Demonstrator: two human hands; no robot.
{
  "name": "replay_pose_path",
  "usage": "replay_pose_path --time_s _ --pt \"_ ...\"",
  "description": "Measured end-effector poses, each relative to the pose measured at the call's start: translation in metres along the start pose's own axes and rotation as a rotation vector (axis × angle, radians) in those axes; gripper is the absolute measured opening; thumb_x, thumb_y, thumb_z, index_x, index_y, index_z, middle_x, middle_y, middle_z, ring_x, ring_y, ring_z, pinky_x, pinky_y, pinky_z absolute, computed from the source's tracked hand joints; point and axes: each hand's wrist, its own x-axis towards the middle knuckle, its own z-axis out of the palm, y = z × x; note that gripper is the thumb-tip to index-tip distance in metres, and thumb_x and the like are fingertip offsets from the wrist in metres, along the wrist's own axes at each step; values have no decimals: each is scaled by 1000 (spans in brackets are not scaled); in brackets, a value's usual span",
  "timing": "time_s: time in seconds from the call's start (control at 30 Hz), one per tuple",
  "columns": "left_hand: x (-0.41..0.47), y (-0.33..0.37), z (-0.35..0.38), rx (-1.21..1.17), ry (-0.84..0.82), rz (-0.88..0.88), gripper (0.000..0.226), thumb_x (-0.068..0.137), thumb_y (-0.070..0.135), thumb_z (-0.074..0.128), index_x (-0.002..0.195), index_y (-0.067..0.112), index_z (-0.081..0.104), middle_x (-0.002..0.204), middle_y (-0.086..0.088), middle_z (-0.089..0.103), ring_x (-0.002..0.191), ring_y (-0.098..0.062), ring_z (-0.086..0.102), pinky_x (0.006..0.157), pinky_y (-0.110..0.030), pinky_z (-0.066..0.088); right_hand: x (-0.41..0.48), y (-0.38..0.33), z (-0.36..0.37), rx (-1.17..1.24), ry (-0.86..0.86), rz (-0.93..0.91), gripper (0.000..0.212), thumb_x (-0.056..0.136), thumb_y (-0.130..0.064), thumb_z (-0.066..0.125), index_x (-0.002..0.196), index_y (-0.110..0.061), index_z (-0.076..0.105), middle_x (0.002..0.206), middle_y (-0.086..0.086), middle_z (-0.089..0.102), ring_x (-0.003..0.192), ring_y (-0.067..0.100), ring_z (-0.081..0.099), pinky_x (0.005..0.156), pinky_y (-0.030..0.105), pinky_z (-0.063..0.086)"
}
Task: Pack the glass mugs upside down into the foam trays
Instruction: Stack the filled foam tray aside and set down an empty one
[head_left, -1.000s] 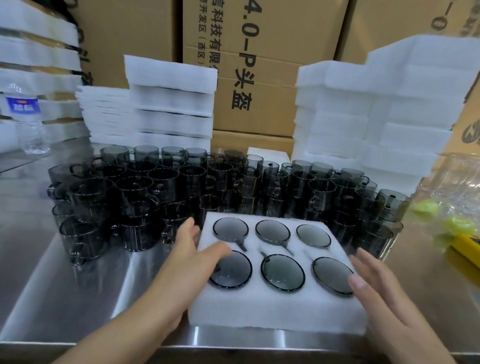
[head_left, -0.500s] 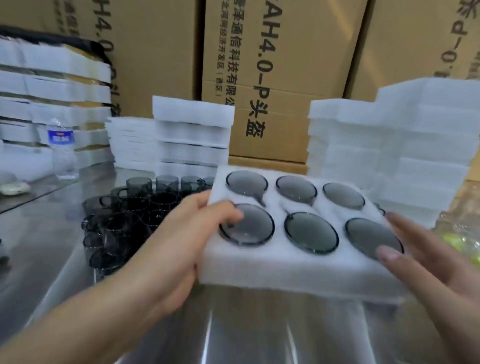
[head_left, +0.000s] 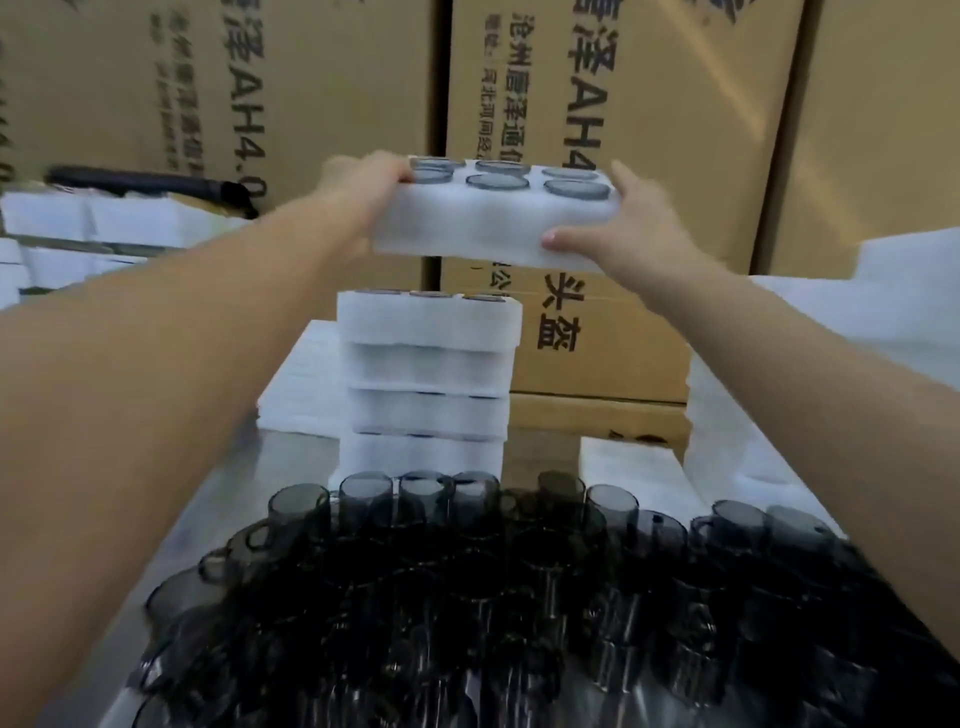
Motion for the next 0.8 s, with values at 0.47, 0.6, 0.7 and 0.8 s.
replay_pose_path --time_s 0.47,0.6,0.7,0.8 --pt "98 -89 16 594 248 252 43 101 27 43 60 12 43 55 -1 45 67 -22 42 58 -33 28 60 84 106 -65 -155 -49 76 95 -40 53 152 -23 7 154 5 30 137 27 32 102 30 32" --pt "90 -91 11 882 297 355 45 101 32 38 67 6 51 78 -20 53 82 -35 47 69 -34 34 46 109 93 24 -171 67 69 97 -44 44 152 -22 7 150 6 37 133 25 39 92 28 31" --pt "70 -91 0 1142 271 777 24 94 16 47 98 2 66 114 -23 57 106 -41 50 88 -45 39 26 146 68 -307 -335 119 43 95 -25 55 136 -15 46 135 7 53 119 20 50 88 25 36" --pt "31 -97 -6 1258 -127 1155 18 83 6 52 86 3 69 108 -17 61 100 -39 54 83 -48 44 -4 190 50 -589 -698 298 30 92 -11 57 122 -11 61 122 4 59 101 16 56 85 26 43"
